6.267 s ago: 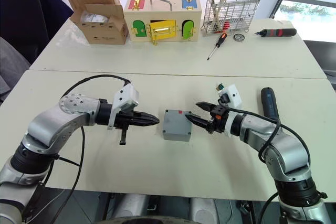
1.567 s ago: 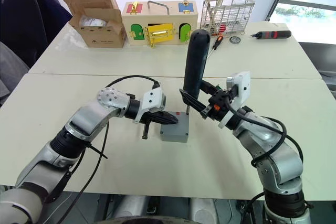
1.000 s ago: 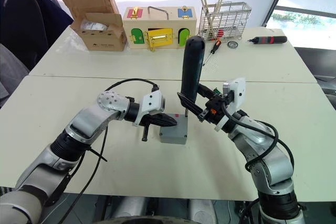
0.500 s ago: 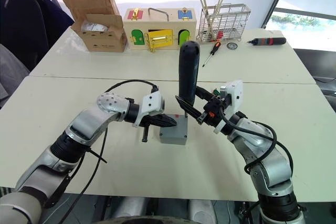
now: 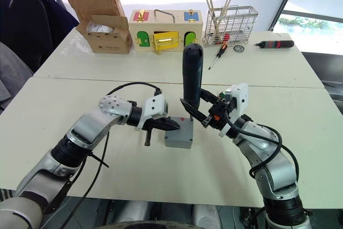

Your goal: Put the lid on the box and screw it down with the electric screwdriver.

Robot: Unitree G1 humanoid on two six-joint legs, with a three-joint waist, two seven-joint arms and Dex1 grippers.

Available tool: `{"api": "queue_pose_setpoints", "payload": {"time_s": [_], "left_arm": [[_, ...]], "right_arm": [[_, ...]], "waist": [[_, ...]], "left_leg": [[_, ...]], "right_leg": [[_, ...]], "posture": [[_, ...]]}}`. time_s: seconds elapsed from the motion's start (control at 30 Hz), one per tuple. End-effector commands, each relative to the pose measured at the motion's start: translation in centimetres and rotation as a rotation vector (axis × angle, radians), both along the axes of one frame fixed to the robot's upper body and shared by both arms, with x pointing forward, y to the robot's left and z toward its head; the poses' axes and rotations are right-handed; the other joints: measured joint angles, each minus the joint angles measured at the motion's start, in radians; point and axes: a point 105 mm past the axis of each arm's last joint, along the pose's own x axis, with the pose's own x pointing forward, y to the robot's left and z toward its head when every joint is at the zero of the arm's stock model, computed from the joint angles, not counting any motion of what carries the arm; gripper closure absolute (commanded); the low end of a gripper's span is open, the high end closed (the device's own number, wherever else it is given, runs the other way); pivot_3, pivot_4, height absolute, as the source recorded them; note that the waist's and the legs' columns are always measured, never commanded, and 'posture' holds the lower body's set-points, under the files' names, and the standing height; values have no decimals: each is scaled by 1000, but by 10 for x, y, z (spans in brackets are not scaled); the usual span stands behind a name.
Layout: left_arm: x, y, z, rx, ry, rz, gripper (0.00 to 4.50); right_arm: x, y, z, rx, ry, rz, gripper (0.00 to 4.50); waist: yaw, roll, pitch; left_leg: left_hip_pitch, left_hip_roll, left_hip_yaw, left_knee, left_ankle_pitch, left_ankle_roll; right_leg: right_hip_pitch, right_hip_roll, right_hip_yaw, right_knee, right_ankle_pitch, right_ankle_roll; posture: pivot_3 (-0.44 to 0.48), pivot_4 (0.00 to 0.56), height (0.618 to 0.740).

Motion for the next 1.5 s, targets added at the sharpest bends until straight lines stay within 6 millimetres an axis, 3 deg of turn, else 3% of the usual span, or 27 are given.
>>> {"api": "queue_pose_setpoints", "payload": {"time_s": [0.03,0.63,0.87,1.07,1.23,1.37,1.5], "left_arm": [[0,6,-15,59,31,26,4500],[-1,3,-18,65,30,15,4500],[1,2,-17,61,29,17,4500],[3,2,-17,57,22,21,4500],[4,1,-17,46,18,18,4500],[9,1,-5,-1,-10,39,4500],[21,2,23,-88,-54,94,4500]], "right_arm": [[2,-6,-54,-72,224,-20,2627],[3,-11,-53,-54,220,-51,2627],[7,-13,-33,-16,164,-70,2627],[7,-19,54,113,-28,-65,2627],[-12,-21,128,184,-101,94,2627],[-11,-26,152,221,-111,110,2627],[3,-37,154,247,-88,24,2627]], "waist": [[0,0,0],[12,0,0],[21,0,0],[21,6,5],[20,16,19],[20,14,21],[18,13,23]], "left_leg": [[0,0,0,0,0,0],[0,0,-1,0,-1,-1],[-1,0,-1,0,-1,-1],[-6,-1,-1,0,-1,-1],[-12,-5,0,0,-1,-1],[-17,-4,-2,0,0,-2],[-21,-4,-1,3,1,-2]], "right_leg": [[0,0,0,0,0,0],[0,-4,1,-2,-1,-2],[0,-5,1,-5,-2,-5],[-1,-6,1,-5,-2,-5],[-6,-10,0,-4,0,-2],[-10,-9,-2,-2,0,-2],[-14,-9,-2,0,0,-2]], "posture": [[0,150,735],[0,150,735],[0,150,735],[0,150,735],[0,150,735],[0,150,735],[0,150,735]]}}
